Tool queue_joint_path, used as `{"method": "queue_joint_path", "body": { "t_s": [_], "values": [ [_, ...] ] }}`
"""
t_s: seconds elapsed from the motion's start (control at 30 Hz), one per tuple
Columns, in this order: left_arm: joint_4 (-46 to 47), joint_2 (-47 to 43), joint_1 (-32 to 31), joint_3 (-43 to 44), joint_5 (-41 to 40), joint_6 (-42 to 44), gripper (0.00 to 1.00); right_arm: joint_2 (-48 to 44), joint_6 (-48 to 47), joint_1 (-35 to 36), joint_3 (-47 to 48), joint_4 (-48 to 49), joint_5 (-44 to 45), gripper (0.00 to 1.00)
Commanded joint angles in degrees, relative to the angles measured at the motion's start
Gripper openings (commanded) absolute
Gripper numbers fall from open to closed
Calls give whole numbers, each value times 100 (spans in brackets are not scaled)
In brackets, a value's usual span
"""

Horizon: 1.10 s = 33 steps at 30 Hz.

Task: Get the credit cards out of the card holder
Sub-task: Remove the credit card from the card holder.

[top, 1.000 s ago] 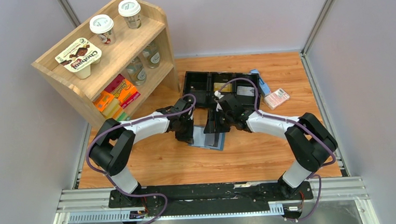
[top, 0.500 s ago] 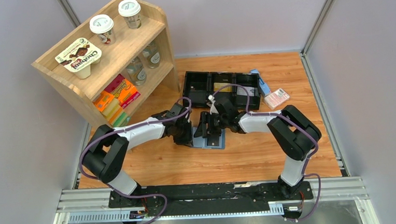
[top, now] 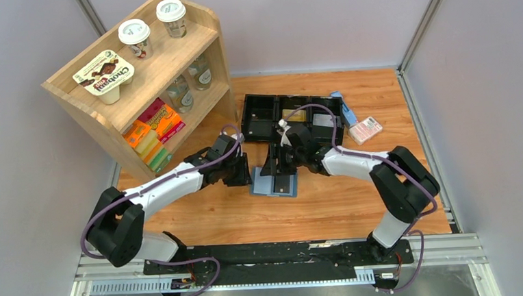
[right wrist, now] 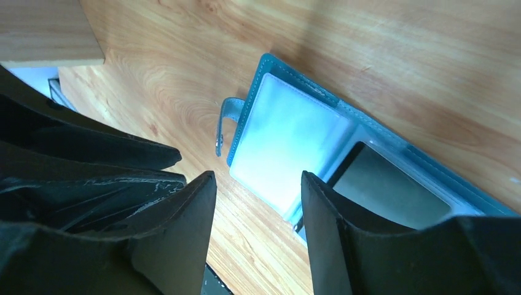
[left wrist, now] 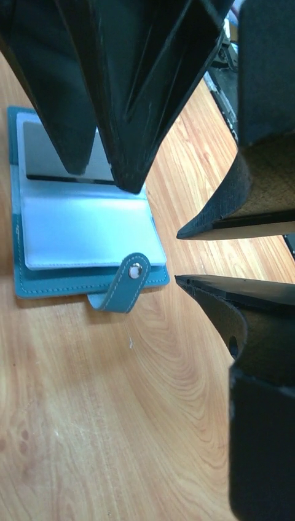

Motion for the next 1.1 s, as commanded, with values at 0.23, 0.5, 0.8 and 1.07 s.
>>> {"method": "queue_joint_path", "body": {
  "t_s": [0.23,0.5,0.8,1.07],
  "values": [
    [540,387,-4,700,586,-144,39,-910,-544,-5,-108,-1023,2056,57],
    [751,1170,-101,999,929,-390,39,-752,-640,-22,-249,-847,2180,50],
    [1050,1662,-101,929,1167,-663,39,-602,-631,-22,-363,-855,2109,49],
    [1288,1882,-101,850,1351,-927,39,-584,-605,-22,-460,-680,1810,48]
  ]
}}
